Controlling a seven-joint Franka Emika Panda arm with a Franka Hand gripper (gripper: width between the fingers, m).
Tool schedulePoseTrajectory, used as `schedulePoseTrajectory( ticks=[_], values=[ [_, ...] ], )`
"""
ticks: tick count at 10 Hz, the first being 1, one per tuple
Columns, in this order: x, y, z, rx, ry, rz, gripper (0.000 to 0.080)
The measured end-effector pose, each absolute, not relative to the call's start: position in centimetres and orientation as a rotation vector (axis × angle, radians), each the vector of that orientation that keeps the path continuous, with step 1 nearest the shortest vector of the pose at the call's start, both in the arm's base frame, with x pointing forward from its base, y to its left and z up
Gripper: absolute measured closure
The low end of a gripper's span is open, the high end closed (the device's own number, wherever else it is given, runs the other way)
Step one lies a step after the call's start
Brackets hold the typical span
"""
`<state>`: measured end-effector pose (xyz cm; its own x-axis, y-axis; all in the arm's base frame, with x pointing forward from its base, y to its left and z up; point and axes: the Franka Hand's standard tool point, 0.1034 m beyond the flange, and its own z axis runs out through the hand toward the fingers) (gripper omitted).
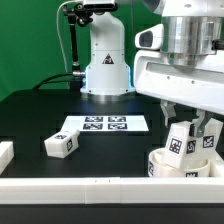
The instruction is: Assemble stool
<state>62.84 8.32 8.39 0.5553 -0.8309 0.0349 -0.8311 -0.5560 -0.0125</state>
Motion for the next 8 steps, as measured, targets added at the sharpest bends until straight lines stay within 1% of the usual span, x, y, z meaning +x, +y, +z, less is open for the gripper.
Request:
schedulePoseTrajectory(
  ticks=[6, 8],
  values=[
    [62.7, 9.3, 8.3, 2.515, -1.935, 0.013, 0.0462],
    [62.6, 9.6, 8.2, 2.351, -2.163, -0.020, 0.0462]
  ],
)
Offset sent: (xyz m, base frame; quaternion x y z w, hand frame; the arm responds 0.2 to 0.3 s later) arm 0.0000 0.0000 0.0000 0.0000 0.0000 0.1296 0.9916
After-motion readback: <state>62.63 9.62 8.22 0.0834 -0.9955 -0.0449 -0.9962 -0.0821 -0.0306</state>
